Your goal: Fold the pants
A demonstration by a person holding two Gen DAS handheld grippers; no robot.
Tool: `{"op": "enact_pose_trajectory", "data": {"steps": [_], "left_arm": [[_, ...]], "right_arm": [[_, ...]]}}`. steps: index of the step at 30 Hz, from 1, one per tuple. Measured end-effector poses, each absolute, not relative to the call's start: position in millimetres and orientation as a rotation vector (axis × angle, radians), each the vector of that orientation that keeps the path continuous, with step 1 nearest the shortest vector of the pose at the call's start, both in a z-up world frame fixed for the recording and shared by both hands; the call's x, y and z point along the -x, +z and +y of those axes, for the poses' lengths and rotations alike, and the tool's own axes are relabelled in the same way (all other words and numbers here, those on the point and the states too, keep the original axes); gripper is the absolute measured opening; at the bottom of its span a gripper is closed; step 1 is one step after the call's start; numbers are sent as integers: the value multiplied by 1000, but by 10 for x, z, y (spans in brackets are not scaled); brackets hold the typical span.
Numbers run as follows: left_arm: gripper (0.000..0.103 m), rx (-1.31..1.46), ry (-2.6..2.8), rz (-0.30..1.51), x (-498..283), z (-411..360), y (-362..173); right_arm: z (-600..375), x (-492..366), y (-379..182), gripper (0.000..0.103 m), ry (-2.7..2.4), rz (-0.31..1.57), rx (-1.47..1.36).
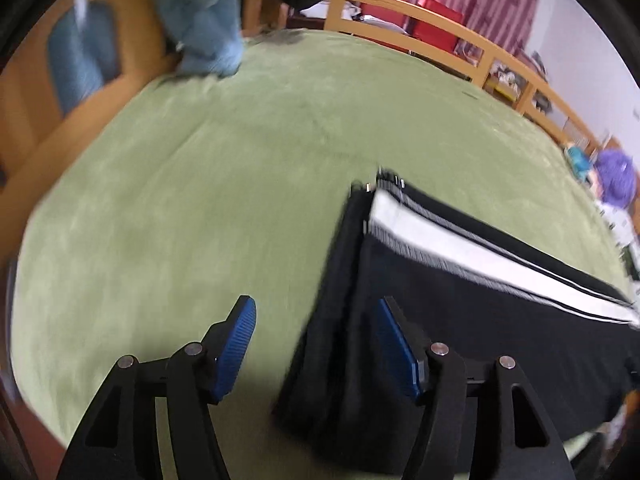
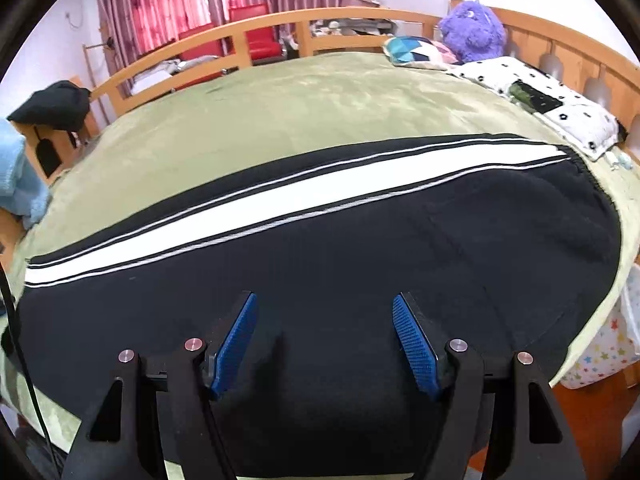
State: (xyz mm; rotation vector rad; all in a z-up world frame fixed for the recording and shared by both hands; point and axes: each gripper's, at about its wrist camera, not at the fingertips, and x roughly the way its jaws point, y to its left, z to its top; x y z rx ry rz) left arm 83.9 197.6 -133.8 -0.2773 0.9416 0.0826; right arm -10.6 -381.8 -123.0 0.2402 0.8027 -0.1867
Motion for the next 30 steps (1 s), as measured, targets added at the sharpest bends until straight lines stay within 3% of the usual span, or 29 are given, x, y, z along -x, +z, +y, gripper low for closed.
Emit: {"op": "enact_pose_trajectory", "data": {"steps": [6,16,18,19,20,24,30], "left_arm": [[67,397,44,970,-386,1966,-1607],[66,554,120,884,-644,2113,-1856],[45,596,122,872,-717,2139,-1847],[42,603,116,879,-737,2135,-1837],[33,600,114,886,-769,2122,-1798],[25,538,64,798,-716,1941,-1350],[23,441,-105,643,-699,1075,-348]], "right_arm": [[-3659,17,-1719,70,-149,919,-182],[-3513,485,-1276,70,-109,835,-106],[-3544,592,-1220,70,-126,829,-109],[-3592,647,-1196,70,-138,829,-116],[-3617,695,-1172,70,-148,826,-124],[-3862,850,-1107,70,-201,803,-186],[-4229,959,-989,70,-274,739,-232]]}}
